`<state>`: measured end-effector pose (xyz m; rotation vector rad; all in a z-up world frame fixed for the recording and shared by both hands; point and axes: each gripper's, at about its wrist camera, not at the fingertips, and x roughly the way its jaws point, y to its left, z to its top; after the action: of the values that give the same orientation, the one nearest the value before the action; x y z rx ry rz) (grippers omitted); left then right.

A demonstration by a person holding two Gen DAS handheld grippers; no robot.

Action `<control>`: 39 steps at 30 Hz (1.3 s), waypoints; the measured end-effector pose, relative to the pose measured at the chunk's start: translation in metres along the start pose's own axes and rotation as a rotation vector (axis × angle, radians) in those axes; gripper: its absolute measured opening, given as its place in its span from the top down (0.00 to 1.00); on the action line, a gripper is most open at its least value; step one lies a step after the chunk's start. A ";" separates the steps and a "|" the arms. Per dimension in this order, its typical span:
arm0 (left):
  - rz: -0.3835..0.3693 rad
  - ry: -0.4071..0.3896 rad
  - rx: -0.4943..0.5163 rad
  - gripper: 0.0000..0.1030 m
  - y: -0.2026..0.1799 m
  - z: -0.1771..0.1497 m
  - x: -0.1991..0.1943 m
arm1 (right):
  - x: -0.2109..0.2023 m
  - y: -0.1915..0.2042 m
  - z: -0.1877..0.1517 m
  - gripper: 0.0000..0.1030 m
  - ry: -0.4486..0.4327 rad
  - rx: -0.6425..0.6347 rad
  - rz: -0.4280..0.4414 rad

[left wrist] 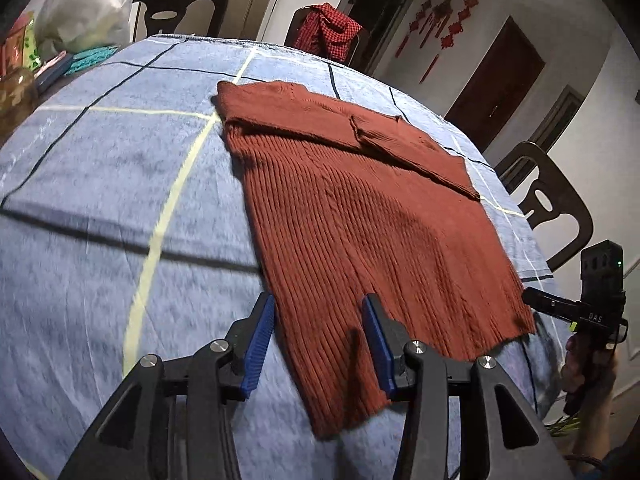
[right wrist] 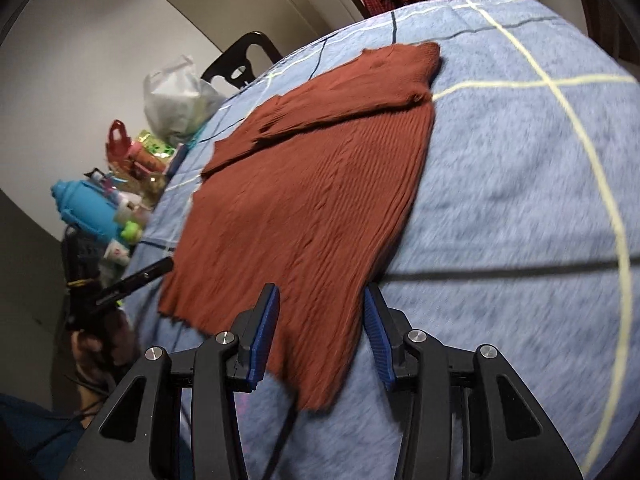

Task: Fold small clothes
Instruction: 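Grasp the sweater hem with both grippers side by side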

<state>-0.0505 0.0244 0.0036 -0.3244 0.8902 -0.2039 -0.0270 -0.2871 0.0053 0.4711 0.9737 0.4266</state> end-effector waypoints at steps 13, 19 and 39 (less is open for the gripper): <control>-0.068 -0.019 -0.063 0.54 0.002 0.002 0.006 | 0.010 0.001 0.000 0.58 -0.010 0.025 0.054; -0.102 -0.016 -0.063 0.55 0.000 -0.007 0.001 | 0.008 0.003 -0.008 0.70 0.007 0.005 0.053; -0.241 -0.144 -0.086 0.93 0.014 0.014 -0.050 | -0.036 0.002 0.002 0.93 -0.113 0.030 0.110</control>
<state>-0.0696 0.0555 0.0427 -0.5209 0.7173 -0.3611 -0.0432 -0.3059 0.0320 0.5716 0.8486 0.4794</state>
